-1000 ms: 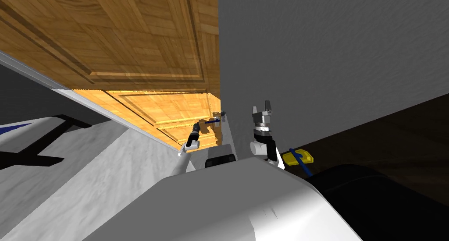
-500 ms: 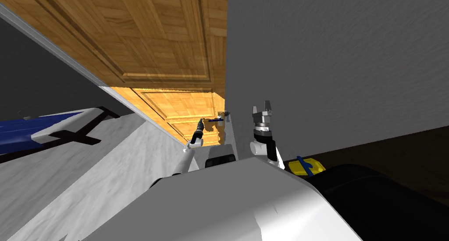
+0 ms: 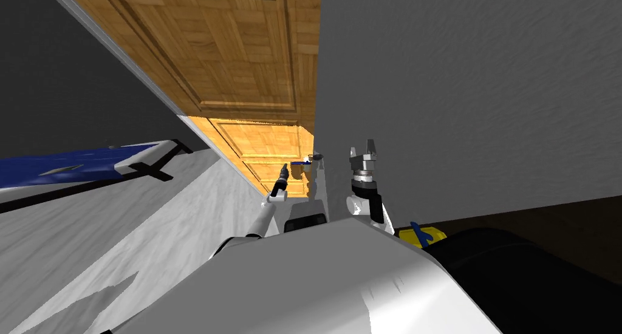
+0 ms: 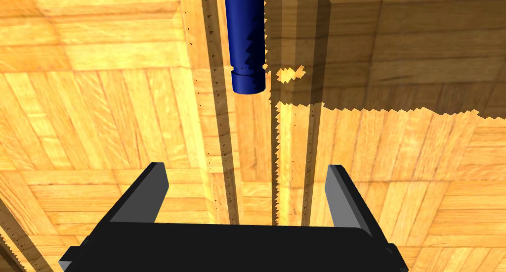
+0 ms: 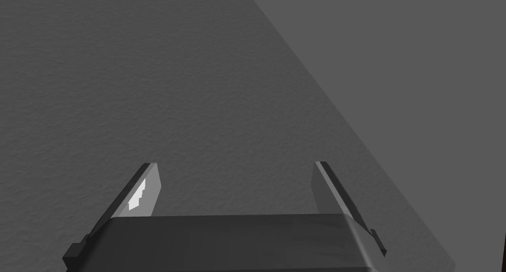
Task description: Push the door open
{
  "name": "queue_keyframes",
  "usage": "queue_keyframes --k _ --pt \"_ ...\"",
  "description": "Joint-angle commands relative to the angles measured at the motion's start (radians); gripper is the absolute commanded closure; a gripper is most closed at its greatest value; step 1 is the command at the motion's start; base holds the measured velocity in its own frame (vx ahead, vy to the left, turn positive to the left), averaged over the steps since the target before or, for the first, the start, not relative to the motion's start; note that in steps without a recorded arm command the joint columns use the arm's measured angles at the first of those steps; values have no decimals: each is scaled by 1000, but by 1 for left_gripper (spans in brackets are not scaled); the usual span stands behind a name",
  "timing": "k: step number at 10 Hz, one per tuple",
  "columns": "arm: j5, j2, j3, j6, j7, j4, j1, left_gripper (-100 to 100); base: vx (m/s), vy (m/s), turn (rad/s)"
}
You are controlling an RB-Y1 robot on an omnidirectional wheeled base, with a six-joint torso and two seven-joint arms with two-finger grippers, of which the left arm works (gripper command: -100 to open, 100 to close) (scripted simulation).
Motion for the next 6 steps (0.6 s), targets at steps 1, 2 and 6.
queue_keyframes --k 1,2,6 --pt "4 -6 -3 -14 -2 33 -19 -100 -87 -70 35" --pt "4 -6 -3 -14 -2 33 -19 -100 -22 -28 -15" --pt "17 -41 -27 -26 -12 74 -51 -100 -107 -92 90"
